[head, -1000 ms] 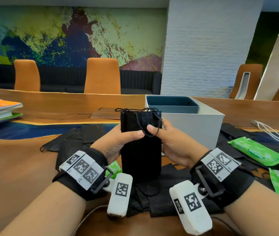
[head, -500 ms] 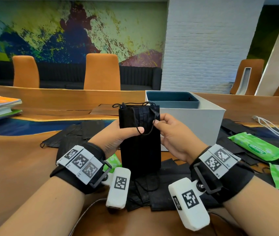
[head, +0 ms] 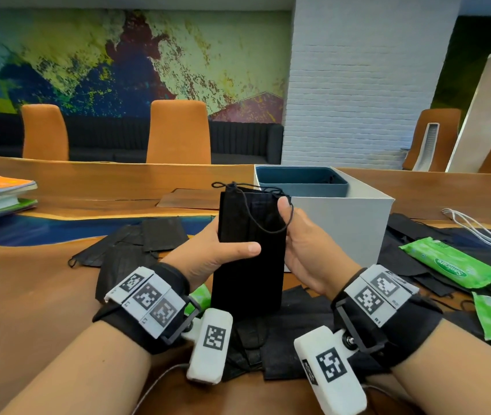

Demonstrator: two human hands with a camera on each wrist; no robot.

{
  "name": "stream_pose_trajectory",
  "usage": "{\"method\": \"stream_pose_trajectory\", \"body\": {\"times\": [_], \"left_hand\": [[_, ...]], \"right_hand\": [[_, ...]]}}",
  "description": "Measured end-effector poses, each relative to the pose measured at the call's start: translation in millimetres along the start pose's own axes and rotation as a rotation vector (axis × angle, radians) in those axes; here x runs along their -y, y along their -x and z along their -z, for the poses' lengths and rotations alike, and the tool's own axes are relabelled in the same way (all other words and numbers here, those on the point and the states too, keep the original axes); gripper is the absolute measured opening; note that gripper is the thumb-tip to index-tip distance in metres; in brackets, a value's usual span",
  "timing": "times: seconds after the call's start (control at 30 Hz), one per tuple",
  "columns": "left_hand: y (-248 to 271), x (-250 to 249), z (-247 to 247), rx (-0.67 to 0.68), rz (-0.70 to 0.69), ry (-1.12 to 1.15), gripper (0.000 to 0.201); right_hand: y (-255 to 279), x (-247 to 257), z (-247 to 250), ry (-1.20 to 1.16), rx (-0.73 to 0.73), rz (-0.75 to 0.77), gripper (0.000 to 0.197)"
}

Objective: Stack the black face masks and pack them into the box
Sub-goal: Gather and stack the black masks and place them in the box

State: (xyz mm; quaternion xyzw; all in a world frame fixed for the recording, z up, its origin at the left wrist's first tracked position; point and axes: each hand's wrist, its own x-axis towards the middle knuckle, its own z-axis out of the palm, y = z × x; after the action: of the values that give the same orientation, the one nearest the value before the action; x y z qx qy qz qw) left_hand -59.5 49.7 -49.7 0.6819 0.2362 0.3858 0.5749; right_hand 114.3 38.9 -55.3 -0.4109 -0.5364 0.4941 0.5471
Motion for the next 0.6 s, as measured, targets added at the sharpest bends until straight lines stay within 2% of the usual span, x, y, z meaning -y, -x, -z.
{"method": "stream_pose_trajectory", "body": {"times": [0.13,0.27,0.4,0.53,0.6], "left_hand": [[2.3,-8.8,4.0,0.015,-0.005,-0.062,0.064],[3.1,-11.9,2.4,0.036,0.024,-0.109,0.055],[2.7,-10.1,1.7,0.057,0.065,-0.145,0.041],[3.0,-8.0,4.6,0.046,0.109,-0.159,0.045],[3.8,-7.6,6.6,0.044,0.119,-0.170,0.050]], "right_hand": [[-0.4,-2.5,0.5,0.075,0.008,-0.005,0.098],[1.8,1.0,-0.8,0.062,0.048,-0.022,0.092],[7.8,6.4,-4.1,0.037,0.033,-0.011,0.068],[15.1,15.2,-4.9,0.000,-0.011,0.080,0.027],[18.7,24.8,-7.2,0.007,-0.005,0.179,0.046]]}}
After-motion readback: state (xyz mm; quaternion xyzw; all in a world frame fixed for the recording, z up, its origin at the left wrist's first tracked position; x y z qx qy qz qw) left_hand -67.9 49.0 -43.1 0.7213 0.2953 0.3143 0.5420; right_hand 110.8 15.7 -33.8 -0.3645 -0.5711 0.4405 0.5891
